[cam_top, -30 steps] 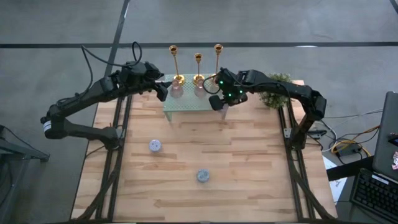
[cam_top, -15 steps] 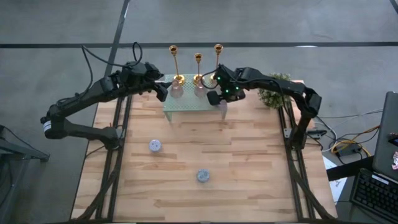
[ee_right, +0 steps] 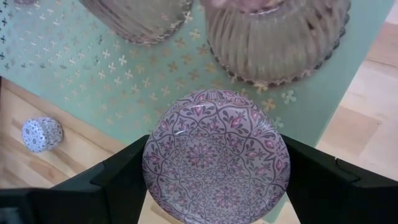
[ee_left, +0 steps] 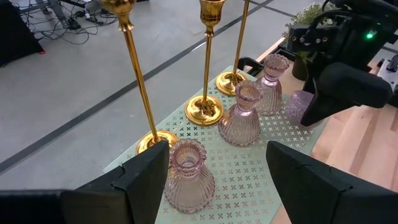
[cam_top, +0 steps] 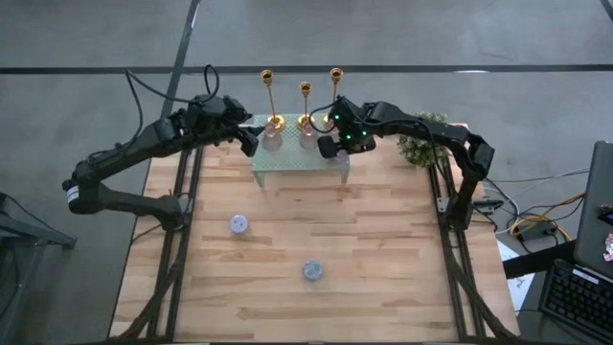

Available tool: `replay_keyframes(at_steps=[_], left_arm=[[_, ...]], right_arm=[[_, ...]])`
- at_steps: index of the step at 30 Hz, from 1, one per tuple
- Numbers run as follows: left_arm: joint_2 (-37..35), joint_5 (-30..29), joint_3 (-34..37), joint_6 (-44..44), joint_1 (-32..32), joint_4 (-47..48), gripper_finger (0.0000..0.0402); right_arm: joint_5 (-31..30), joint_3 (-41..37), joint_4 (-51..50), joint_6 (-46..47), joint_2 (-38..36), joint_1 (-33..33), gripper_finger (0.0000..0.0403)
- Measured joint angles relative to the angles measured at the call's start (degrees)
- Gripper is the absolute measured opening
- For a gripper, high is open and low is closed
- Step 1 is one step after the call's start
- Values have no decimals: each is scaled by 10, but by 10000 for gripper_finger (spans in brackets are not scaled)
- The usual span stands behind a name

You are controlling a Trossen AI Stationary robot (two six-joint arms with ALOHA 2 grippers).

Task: Pick & Place candle stick holders
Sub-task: Put the pink scented candle on the shelf

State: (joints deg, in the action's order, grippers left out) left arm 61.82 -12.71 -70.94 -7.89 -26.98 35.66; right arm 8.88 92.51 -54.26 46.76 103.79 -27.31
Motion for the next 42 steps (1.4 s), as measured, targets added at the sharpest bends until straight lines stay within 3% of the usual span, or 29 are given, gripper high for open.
replay_keyframes(at_steps=[17,26,42], left_arm=[[0,0,0,0,0,0,273],[0,0,0,0,0,0,273],[0,0,0,0,0,0,273]], right_arm=[[-3,0,6,-5,2,-3,302],[-7,-1,5,-12,3,-4,329],[-5,1,4,-27,3,-9,326]])
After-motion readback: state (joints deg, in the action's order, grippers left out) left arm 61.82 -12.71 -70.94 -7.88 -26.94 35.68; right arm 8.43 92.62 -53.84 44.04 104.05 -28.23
